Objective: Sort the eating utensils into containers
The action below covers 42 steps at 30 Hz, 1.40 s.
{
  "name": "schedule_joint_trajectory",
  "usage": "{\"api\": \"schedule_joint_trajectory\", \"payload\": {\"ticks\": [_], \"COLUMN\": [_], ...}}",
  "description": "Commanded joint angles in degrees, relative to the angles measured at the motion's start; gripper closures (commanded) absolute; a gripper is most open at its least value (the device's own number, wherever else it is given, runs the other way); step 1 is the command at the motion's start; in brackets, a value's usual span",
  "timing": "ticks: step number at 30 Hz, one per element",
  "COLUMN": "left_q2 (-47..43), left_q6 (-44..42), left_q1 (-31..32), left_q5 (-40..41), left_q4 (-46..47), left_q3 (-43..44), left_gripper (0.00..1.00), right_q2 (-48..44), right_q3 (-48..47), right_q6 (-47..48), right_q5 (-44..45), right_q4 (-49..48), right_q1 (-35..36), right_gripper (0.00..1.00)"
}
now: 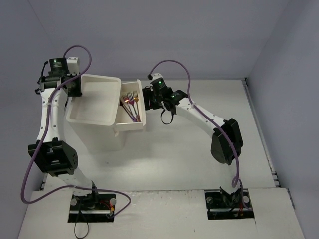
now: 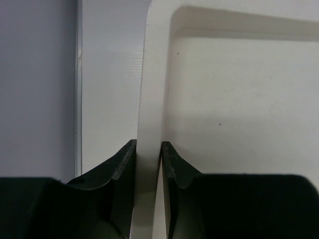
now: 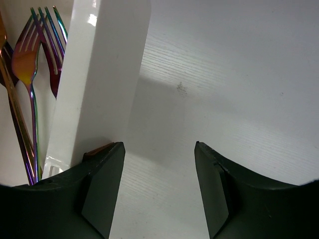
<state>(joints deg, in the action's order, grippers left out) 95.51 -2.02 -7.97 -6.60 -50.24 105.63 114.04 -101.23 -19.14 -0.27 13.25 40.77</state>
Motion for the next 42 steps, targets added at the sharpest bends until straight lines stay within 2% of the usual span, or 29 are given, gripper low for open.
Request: {"api": "schedule_joint_trajectory", "payload": {"ticks": [1,8,14,23,26,29,31,33,37,40,42], "left_q2": [-1.55,-1.92,-2.81,-3.22,-3.91,-5.18,-6.25,-8.14,-14.02,-20.59,-26.22], "left_q6": [4.97,8.73,12.31,11.09,10.19,9.24,8.89,8.69,8.67,8.58,8.18], "left_q1": [2.52,2.87,2.95,2.96,2.85,2.70,2.61,2.42,2.34,2.34,2.34], "left_q5": [-5.11,-4.73,-3.85,-6.05,-5.17,-3.76,-1.93,-0.88,1.31,2.44,3.16], "left_q4": [2.17,3.14,4.78,5.85,5.59,5.67,5.68,5.63,5.68,5.62,5.59], "left_q3": [-0.34,-0.25,-1.40,-1.32,0.58,3.55,6.56,8.24,10.02,9.32,7.53], "left_gripper": [1.00,1.00,1.00,1.00,0.99,0.79,0.57,0.47,0.35,0.30,0.27], "right_q2": [2.37,2.37,-1.87,4.50,2.49,-1.75,-7.17,-11.65,-24.95,-35.19,-45.33], "right_q3": [-8.57,-9.23,-6.46,-14.74,-13.68,-9.80,-4.83,-0.67,8.93,16.50,21.16], "right_q6": [-5.23,-8.75,-9.00,-5.38,-4.22,-1.83,-0.18,1.79,4.69,6.91,9.58], "right_q5": [-9.85,-7.64,-4.99,-7.19,-5.99,-2.84,-0.54,2.19,7.17,11.82,17.02], "right_q4": [-10.96,-10.97,-11.04,-11.05,-10.88,-10.95,-10.96,-10.88,-10.65,-10.40,-9.75], "right_q1": [9.33,12.96,14.60,14.43,14.21,13.08,12.10,10.96,6.80,2.94,2.14], "right_gripper": [0.43,0.45,0.44,0.44,0.44,0.43,0.42,0.39,0.32,0.21,0.13]}}
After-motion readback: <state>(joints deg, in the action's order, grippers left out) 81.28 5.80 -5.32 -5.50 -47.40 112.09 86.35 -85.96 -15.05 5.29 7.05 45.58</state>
